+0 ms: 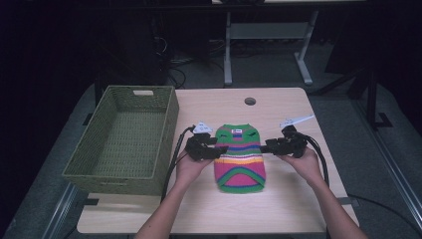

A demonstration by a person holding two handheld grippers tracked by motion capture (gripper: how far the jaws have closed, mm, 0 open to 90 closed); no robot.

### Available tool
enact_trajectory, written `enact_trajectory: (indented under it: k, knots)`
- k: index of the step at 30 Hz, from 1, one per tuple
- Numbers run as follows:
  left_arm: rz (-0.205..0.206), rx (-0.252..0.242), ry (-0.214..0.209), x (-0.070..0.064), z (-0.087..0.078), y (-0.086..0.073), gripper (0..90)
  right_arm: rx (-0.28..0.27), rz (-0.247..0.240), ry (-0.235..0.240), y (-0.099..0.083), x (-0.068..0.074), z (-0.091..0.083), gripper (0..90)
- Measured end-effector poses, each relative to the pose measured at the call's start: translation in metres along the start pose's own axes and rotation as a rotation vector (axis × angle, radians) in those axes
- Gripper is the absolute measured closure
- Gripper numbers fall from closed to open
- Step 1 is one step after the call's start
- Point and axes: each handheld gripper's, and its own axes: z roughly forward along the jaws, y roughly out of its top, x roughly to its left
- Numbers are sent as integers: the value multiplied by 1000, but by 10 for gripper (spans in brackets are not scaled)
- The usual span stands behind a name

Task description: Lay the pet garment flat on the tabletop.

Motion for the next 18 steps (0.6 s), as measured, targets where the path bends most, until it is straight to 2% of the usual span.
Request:
enact_trajectory:
  k: [6,10,12,18]
  knots:
    - [-20,-11,2,1,-4,-6,364,3,6,-3,-5,-1,-7,444]
    - [-23,9,-7,1,-5,-7,340,-8,8,1,-5,-1,-11,422]
    - [-27,3,-10,-1,-6,-7,328,-9,8,8,-6,-2,-14,413]
    - [-20,0,-6,-4,-8,-10,300,-15,12,16,-9,-1,-20,377]
